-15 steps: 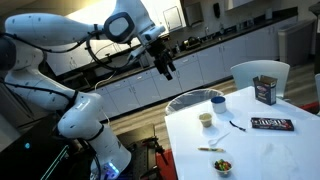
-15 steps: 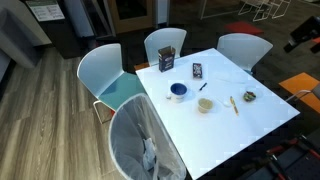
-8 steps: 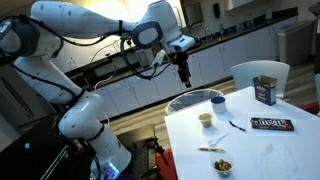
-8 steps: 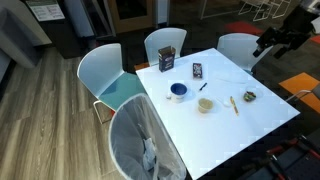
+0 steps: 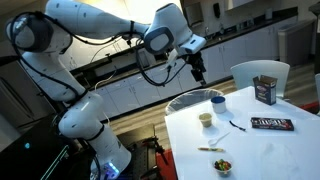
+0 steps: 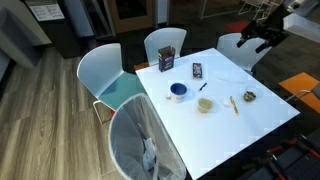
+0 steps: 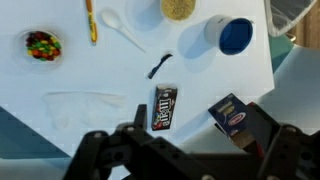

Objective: Move the mug forward, pour the sweets inside then use the spoon to stir the mug.

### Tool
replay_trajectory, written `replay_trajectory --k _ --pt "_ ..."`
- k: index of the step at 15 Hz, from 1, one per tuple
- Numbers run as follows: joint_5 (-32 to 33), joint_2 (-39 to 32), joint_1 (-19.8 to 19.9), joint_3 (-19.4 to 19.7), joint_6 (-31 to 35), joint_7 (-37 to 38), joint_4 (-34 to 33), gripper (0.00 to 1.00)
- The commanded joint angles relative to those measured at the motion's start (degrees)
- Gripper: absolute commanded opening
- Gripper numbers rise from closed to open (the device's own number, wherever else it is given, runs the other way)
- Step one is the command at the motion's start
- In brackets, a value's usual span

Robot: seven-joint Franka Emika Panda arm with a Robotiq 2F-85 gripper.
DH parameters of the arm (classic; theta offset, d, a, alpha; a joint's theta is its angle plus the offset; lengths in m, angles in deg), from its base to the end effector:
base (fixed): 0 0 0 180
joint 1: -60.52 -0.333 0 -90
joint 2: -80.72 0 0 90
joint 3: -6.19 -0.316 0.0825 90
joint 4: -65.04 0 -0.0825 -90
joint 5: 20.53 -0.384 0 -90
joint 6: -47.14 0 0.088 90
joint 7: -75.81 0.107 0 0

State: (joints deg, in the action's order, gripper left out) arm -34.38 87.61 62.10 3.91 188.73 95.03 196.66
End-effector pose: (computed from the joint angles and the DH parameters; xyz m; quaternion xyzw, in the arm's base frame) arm 0.5218 0.0061 0.4287 -0.9561 0.2392 -0.1287 0.1095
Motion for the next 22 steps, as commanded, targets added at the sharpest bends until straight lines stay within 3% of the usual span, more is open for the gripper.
replay_trajectory --k 1,6,11,12,13,16,19,22 --pt "-7.2 -15.0 -1.8 0.4 0.2 -3.9 -12.4 1.0" --pt "-6.9 -33.1 -3.1 -1.9 -4.2 -4.8 -29.1 1.0" --pt "-3.7 -47.5 -8.1 -3.0 -5.7 -1.5 -42.5 1.0" --pt "-2.6 -47.8 -9.4 -2.3 -7.9 0.7 -43.3 1.0" --pt "-4.3 -45.5 -7.8 -3.1 -3.1 -2.5 -38.4 1.0" --pt "-3.2 -48.2 -9.5 -2.9 -4.9 -0.5 -41.7 1.0" --pt "-0.3 -48.4 -10.9 -0.4 -5.6 1.8 -40.2 1.0" --pt "0.8 -49.8 -11.2 -0.4 -3.8 1.3 -38.3 1.0"
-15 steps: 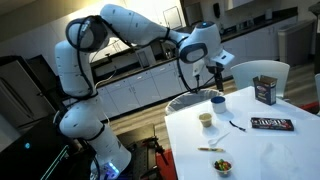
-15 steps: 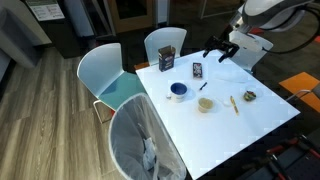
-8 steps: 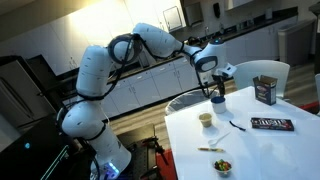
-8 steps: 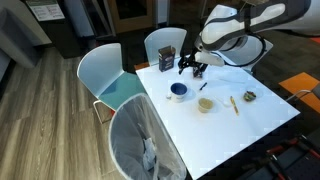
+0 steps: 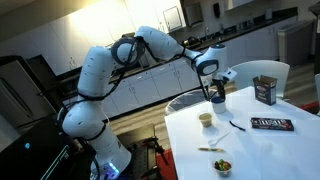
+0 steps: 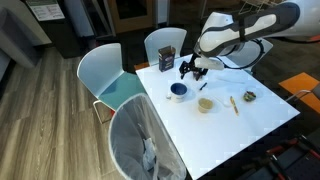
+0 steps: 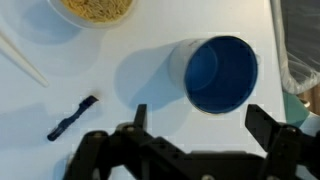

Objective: Move the mug forward, pour the sweets inside then use the spoon to stir the mug.

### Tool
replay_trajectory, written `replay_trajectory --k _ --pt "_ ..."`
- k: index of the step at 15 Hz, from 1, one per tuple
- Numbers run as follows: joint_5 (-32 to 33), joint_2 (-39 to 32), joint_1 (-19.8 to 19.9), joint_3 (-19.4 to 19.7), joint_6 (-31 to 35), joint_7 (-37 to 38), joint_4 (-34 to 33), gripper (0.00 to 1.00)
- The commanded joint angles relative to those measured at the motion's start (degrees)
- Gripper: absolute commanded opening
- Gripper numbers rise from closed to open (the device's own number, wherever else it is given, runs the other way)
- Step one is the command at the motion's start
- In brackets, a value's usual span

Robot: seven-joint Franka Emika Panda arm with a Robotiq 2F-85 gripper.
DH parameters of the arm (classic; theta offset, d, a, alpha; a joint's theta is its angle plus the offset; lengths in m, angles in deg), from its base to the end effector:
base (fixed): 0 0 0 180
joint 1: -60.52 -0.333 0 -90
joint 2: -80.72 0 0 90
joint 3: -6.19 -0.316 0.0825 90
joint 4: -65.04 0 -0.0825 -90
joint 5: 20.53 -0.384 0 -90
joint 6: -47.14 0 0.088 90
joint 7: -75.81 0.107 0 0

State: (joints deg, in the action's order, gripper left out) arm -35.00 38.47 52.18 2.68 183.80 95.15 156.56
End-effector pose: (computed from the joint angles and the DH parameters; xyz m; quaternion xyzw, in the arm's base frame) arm 0.6873 0.1407 0.2040 -0.9804 0.1621 0.0057 0.1115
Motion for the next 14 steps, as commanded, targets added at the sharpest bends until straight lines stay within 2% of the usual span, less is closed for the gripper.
replay_trajectory --k 1,5,6,7,9,10,14 --pt "1.6 -1.3 -1.4 0.7 2.0 0.9 2.1 1.0" --pt "2.5 -4.4 -2.4 0.6 7.9 -0.1 2.1 1.0" --pt "3.0 -5.0 -2.9 0.9 8.8 0.4 2.0 0.93" --pt "3.3 -5.6 -3.0 0.9 9.4 0.5 1.7 0.72" --pt "3.6 -6.3 -3.3 0.9 10.5 0.5 1.7 0.68" --pt "3.7 -6.4 -3.4 0.9 10.9 0.5 1.7 0.61" --pt "3.6 -6.6 -3.3 0.8 11.2 0.3 1.7 0.29"
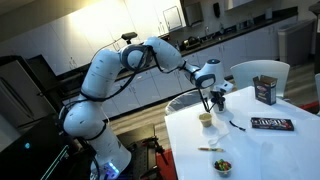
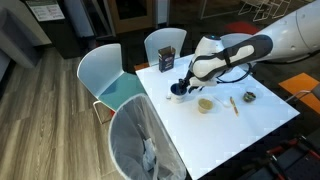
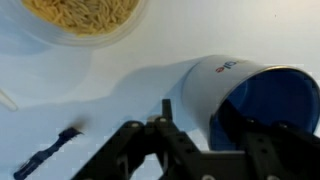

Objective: Move the mug forward, pour the sweets inside then use the spoon to stir the mug.

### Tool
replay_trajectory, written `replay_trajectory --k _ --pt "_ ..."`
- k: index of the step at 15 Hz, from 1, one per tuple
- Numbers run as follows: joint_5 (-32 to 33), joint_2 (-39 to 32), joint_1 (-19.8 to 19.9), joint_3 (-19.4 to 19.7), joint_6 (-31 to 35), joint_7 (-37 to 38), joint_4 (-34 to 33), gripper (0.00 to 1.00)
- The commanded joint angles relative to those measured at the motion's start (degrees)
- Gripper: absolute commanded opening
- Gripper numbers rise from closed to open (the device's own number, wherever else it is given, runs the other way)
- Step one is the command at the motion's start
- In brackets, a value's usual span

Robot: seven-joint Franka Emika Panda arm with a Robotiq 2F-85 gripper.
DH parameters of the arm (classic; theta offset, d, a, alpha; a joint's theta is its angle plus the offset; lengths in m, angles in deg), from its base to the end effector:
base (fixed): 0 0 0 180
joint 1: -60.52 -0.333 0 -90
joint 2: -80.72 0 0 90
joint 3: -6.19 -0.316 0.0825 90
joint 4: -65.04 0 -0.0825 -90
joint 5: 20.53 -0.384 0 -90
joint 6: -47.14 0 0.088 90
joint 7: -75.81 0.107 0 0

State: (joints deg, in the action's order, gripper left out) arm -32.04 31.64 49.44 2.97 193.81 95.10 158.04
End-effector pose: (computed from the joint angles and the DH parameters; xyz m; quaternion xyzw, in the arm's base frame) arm 0.6706 0.1632 0.1262 -0.9869 0.1350 -0.0147 0.0871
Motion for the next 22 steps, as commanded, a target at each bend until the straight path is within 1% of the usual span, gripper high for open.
replay_trajectory --k 1,4,9,13,16,17,22 --pt "0.7 0.3 -0.6 0.5 1.2 0.4 0.2 0.23" --pt "0.7 0.4 -0.6 0.5 1.1 0.3 0.3 0.0" --pt "0.5 2.2 -0.9 0.5 1.6 1.0 1.7 0.01" --pt "0.4 7.1 -1.7 1.2 3.0 2.6 6.0 0.01" --pt "1.0 13.8 -2.9 2.9 2.8 5.7 12.6 0.01" --pt "1.4 16.7 -3.7 4.0 3.6 7.3 15.8 0.01" --pt "4.0 29.4 -6.2 8.6 5.0 18.0 29.6 0.01"
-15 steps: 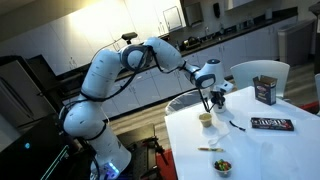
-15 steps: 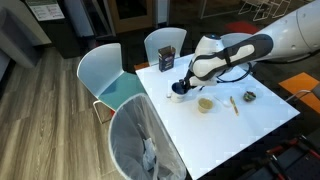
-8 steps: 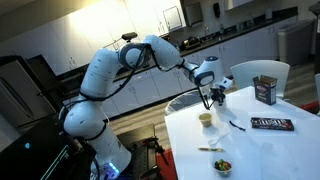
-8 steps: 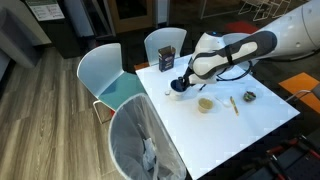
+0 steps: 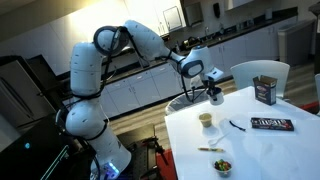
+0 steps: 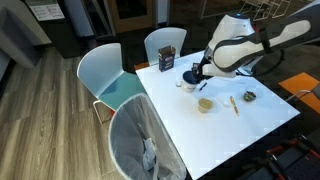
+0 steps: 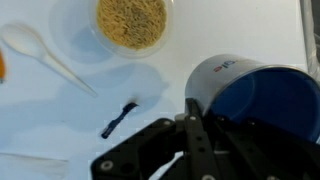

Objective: Move the mug forward, pour the sweets inside then use the spoon to stir the mug.

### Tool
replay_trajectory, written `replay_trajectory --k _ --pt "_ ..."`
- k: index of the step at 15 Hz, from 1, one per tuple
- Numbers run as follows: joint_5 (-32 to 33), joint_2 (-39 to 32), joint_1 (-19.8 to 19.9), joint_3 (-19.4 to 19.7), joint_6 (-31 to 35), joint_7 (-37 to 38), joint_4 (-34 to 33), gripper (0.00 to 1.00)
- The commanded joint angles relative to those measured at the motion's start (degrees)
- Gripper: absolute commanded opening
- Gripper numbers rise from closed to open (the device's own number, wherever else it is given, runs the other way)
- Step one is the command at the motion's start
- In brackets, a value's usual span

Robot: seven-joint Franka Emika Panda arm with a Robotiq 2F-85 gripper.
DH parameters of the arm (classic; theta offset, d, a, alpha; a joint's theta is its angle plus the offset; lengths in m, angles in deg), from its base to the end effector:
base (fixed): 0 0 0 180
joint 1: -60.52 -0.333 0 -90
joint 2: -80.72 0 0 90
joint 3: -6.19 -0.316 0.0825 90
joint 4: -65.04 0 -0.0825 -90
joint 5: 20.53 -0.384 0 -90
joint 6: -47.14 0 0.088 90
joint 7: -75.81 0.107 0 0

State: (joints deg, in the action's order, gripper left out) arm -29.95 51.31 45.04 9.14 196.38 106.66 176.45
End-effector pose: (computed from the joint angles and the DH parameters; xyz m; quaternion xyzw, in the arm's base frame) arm 0.6214 0.1362 0.2296 -0.9719 0.2206 -0.0561 0.0597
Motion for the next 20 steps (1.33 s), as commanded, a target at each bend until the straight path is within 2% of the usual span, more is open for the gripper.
replay_trajectory --k 1,6,8,11,15,17,20 --pt "2.6 12.1 -1.8 2.9 3.0 8.9 14.2 0.01" --pt "7.7 24.4 0.2 3.2 3.4 21.8 30.2 0.01" --pt "9.5 28.2 2.3 2.6 3.8 26.9 36.3 0.01" --pt "7.3 31.8 6.9 1.4 4.5 29.1 42.9 0.01" --pt "6.0 32.7 12.6 1.4 6.2 30.5 47.8 0.01" --pt "5.4 30.8 14.5 1.4 6.7 31.1 48.1 0.01" --pt "8.1 26.3 16.3 1.6 7.5 35.9 47.5 0.01"
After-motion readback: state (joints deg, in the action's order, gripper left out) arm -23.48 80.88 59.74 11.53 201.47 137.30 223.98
